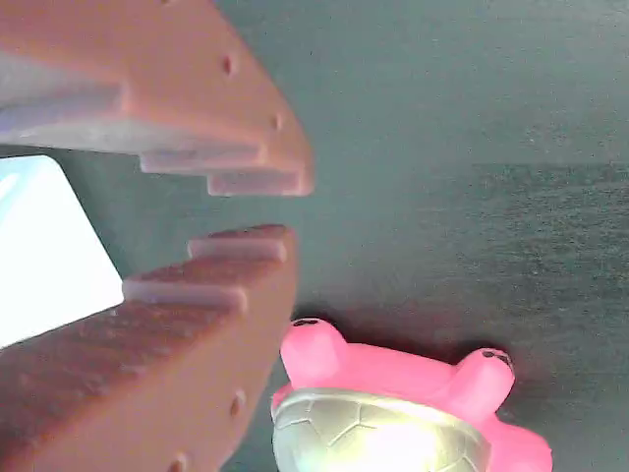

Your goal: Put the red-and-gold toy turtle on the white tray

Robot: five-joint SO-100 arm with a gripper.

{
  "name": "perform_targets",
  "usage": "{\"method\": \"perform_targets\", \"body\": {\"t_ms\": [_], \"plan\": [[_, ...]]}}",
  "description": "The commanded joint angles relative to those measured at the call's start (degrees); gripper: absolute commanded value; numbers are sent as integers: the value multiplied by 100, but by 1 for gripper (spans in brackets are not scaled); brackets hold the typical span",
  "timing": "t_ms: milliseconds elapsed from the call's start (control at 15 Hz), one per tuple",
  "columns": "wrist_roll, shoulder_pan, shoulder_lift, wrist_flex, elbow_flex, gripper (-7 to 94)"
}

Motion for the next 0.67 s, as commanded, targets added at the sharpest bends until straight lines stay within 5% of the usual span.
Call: {"method": "perform_targets", "body": {"t_ms": [0,333,600], "plan": [[62,-79,35,114,-132,0],[-53,-492,-35,0,-132,0],[255,-343,-2408,-826,-1345,0]]}}
